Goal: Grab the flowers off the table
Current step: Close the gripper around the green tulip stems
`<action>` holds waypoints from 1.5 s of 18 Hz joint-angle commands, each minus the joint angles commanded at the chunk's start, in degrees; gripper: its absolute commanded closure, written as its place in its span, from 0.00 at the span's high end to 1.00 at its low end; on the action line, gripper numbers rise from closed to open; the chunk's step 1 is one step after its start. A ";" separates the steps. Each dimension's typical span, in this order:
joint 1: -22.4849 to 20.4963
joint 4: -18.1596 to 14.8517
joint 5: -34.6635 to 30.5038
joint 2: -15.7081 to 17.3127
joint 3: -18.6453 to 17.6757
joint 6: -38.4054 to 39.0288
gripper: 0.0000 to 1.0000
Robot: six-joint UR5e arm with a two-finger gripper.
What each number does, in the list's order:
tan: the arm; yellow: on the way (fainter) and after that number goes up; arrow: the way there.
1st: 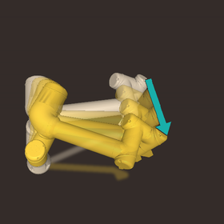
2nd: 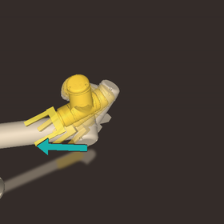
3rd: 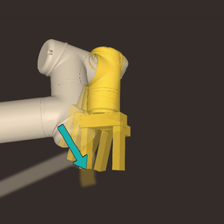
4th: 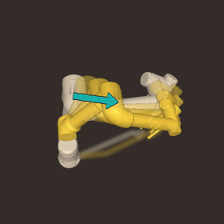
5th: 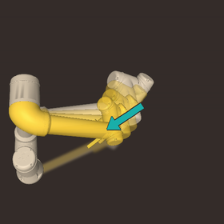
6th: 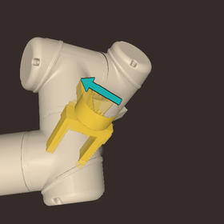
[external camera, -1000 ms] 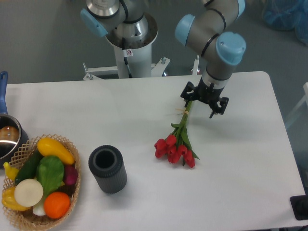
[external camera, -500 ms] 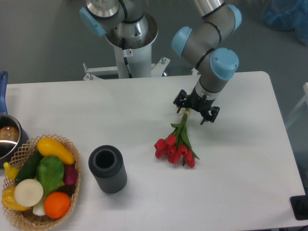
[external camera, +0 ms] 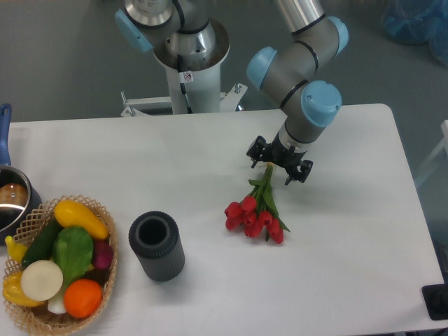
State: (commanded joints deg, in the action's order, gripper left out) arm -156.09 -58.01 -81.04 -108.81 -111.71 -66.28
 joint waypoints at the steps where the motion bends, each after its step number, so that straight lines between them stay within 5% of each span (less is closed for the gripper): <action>1: 0.00 0.00 0.00 -0.09 -0.09 0.18 1.00; 10: 0.62 0.35 -0.18 -0.88 -0.17 0.27 0.99; 13: 0.62 0.35 -0.88 -0.88 -0.17 0.27 0.85; 24: 0.62 0.26 -1.14 -0.61 0.44 2.20 0.62; 27: 0.62 0.26 -1.14 -0.53 0.88 3.34 0.45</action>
State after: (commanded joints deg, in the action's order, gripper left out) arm -155.48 -57.74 -82.18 -109.34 -110.83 -62.93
